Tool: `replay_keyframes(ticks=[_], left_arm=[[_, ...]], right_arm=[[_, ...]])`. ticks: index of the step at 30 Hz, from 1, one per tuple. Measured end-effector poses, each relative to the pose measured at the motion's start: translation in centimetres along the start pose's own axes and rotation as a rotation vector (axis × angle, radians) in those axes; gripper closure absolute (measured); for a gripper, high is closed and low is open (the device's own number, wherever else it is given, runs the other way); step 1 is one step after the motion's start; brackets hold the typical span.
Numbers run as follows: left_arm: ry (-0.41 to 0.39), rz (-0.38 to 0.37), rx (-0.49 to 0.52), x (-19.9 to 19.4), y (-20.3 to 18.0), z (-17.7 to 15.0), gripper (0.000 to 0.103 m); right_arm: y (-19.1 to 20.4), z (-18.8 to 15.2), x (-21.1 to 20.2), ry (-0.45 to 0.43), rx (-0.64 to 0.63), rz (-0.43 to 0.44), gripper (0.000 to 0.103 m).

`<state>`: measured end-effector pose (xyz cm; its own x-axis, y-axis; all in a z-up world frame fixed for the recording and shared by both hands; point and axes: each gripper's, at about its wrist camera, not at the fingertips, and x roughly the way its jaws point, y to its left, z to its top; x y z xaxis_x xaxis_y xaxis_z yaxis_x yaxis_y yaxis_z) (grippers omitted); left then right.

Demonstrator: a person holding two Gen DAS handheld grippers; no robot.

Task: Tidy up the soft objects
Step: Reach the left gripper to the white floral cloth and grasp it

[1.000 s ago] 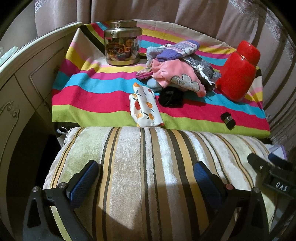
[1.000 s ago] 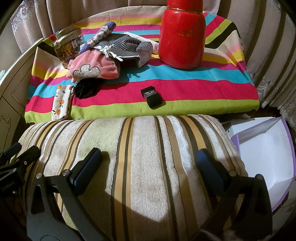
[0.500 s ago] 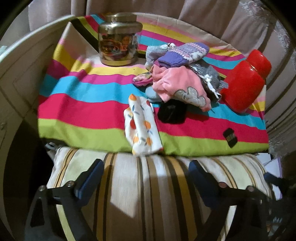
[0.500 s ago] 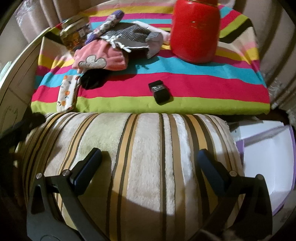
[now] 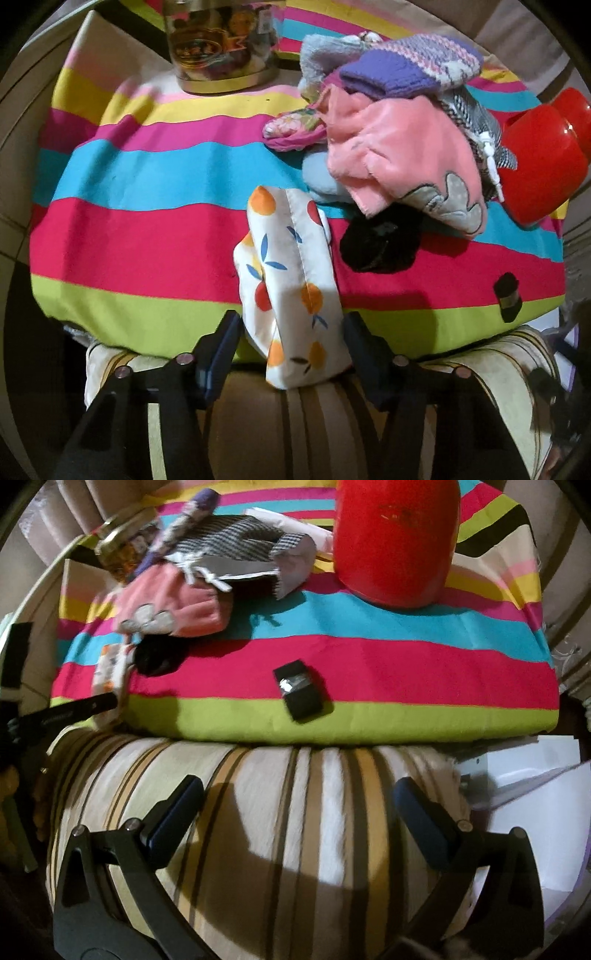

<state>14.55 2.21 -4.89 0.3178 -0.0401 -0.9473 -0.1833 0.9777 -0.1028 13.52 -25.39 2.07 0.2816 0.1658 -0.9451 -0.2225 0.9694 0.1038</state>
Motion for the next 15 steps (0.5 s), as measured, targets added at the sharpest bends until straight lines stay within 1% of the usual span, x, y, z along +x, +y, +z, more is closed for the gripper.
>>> replay_keyframes(ticks=[4, 5, 7, 8, 12, 14, 15], left_arm=[[0.000, -0.012, 0.028, 0.2, -0.7, 0.1, 0.061], [-0.004, -0.012, 0.037, 0.1, -0.9, -0.1, 0.063], [-0.013, -0.015, 0.051, -0.3, -1.5, -0.3, 0.069], [-0.022, -0.020, 0.054, -0.5, -1.7, -0.5, 0.070], [-0.049, -0.060, 0.049, -1.5, -2.2, -0.4, 0.073], [-0.069, -0.090, 0.041, -2.2, -2.2, -0.6, 0.074], [-0.079, -0.101, 0.036, -2.7, -2.0, -0.6, 0.075]], right_arm=[[1.0, 2.4, 1.4, -0.010, -0.065, -0.092, 0.000], [1.3, 2.7, 1.7, -0.008, -0.076, -0.098, 0.000], [1.7, 3.3, 2.7, 0.008, -0.102, -0.109, 0.000], [1.8, 3.5, 3.1, 0.016, -0.110, -0.108, 0.001], [1.7, 4.5, 4.7, 0.046, -0.126, -0.079, 0.017], [1.1, 5.0, 5.5, 0.062, -0.109, -0.032, 0.026], [0.8, 5.1, 5.8, 0.073, -0.098, -0.001, 0.041]])
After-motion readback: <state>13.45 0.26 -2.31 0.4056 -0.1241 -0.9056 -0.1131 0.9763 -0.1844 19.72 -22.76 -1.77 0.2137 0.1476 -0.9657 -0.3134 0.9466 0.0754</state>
